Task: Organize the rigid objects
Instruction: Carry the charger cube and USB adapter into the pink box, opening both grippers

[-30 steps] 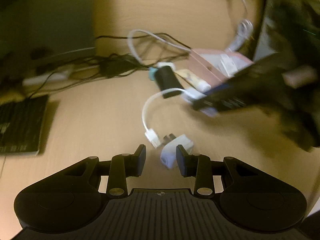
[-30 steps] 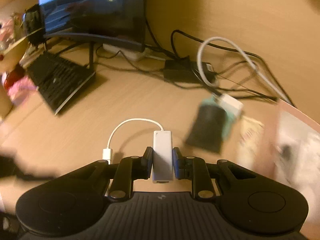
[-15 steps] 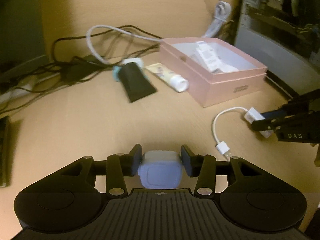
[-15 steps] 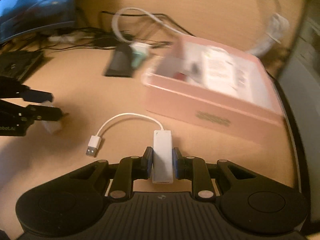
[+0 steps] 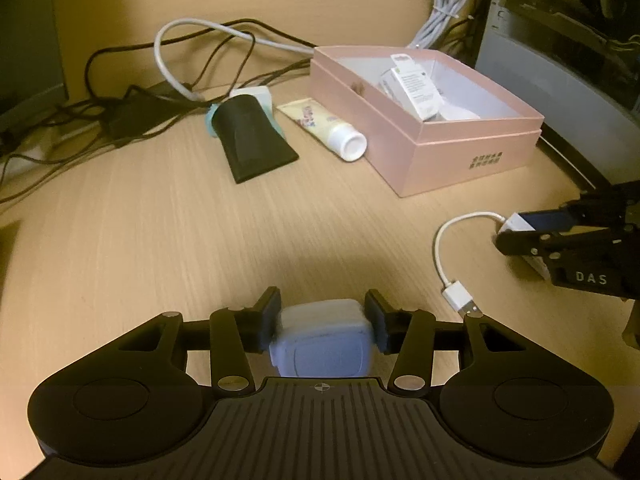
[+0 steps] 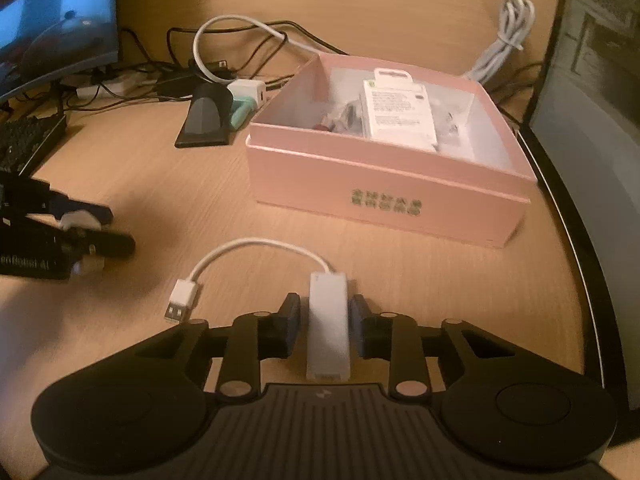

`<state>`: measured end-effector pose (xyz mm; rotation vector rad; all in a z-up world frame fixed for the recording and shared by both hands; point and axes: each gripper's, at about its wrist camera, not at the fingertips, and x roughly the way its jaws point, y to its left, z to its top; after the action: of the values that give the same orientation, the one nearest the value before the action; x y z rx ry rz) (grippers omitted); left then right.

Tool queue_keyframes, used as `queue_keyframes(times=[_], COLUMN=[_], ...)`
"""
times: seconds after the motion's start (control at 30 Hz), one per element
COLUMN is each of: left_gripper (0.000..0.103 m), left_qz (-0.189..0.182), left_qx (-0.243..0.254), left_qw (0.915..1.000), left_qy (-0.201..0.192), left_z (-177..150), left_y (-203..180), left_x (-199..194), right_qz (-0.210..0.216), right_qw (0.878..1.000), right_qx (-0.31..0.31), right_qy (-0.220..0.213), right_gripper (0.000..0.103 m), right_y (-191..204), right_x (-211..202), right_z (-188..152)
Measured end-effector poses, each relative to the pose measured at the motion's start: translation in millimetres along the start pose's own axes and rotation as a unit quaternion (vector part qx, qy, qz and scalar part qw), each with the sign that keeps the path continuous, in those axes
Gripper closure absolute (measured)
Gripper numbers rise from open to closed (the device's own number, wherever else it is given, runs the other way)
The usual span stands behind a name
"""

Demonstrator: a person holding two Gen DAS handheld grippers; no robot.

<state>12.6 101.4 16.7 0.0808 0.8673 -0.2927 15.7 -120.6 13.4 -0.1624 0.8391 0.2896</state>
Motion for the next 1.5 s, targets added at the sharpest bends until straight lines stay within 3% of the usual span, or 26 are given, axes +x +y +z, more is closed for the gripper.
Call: queue_keyframes(times=[0.1, 0.43, 0.6, 0.9, 1.07, 1.27, 1.33, 1.43, 1.47, 1.5], left_gripper=[0.051, 0.051, 0.052, 0.052, 0.052, 0.052, 0.052, 0.051, 0.053, 0.055], left_qz=[0.002, 0.014, -0.011, -0.063, -0.096, -0.121, -0.124, -0.135, -0.139, -0.139], left_qx=[-0.008, -0.015, -0.018, -0.005, -0.010, 0.009, 0.018, -0.005, -0.012, -0.017], left_qw=[1.0000, 0.9997, 0.9996, 0.9944, 0.9842, 0.9691, 0.9681, 0.9742, 0.9761, 0.9782], left_qy=[-0.002, -0.008, -0.020, -0.085, -0.148, -0.215, -0.217, -0.181, -0.166, -0.153], left_z=[-1, -2, -9, 0, 52, 155, 189, 223, 226, 227], left_y=[0, -2, -8, -35, -40, -64, -77, -88, -89, -91], left_x=[0, -1, -11, -58, -81, -87, -78, -42, -26, -9], right_qz=[0.000, -0.003, -0.015, -0.031, -0.034, -0.068, -0.078, -0.079, -0.073, -0.071], right_qw=[1.000, 1.000, 0.999, 0.997, 0.993, 0.981, 0.979, 0.980, 0.983, 0.984], right_qx=[-0.021, -0.017, -0.011, -0.007, 0.009, 0.005, 0.008, 0.020, 0.026, 0.036], right_qy=[0.002, -0.019, -0.036, -0.066, -0.110, -0.182, -0.187, -0.179, -0.169, -0.158], right_gripper=[0.083, 0.083, 0.083, 0.083, 0.083, 0.083, 0.083, 0.079, 0.075, 0.058], right_y=[6, 0, -11, -31, -42, -58, -64, -77, -82, -86], right_x=[2, -33, -58, -102, -124, -126, -113, -90, -80, -73], right_z=[4, -3, -5, -9, 19, 90, 115, 143, 148, 151])
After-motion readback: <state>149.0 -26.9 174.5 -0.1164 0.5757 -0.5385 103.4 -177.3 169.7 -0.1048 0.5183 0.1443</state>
